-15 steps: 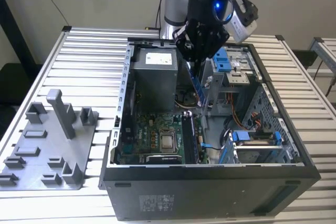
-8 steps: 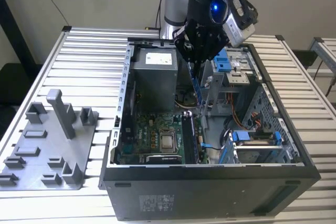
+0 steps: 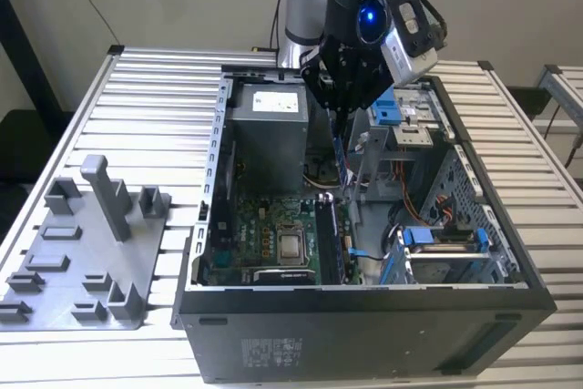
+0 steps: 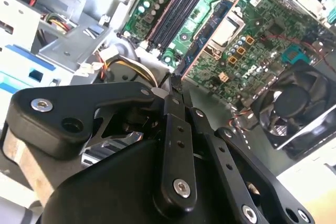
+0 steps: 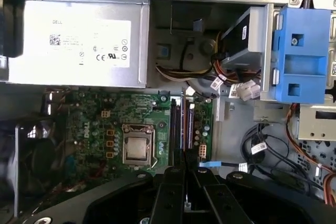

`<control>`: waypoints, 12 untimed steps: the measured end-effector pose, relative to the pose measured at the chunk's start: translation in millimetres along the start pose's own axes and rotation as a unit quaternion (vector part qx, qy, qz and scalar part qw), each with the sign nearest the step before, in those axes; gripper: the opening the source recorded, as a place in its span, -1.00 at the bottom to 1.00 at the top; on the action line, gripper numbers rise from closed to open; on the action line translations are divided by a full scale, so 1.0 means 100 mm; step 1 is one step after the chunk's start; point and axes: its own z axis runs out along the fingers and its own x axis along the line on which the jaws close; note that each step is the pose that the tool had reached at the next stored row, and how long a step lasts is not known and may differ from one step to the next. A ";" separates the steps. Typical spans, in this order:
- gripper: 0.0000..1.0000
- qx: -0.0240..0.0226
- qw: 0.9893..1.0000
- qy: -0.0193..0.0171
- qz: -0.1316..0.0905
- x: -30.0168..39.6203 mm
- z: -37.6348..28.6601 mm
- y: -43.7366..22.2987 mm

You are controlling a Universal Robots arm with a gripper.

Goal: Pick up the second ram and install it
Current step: 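Insert the second ram into the second slot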

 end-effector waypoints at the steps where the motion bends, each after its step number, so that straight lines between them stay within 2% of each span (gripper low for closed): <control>1: -0.76 0.000 1.000 0.000 0.004 0.000 0.003 0.000; 12: -0.76 0.006 1.000 0.000 0.007 0.001 0.079 -0.018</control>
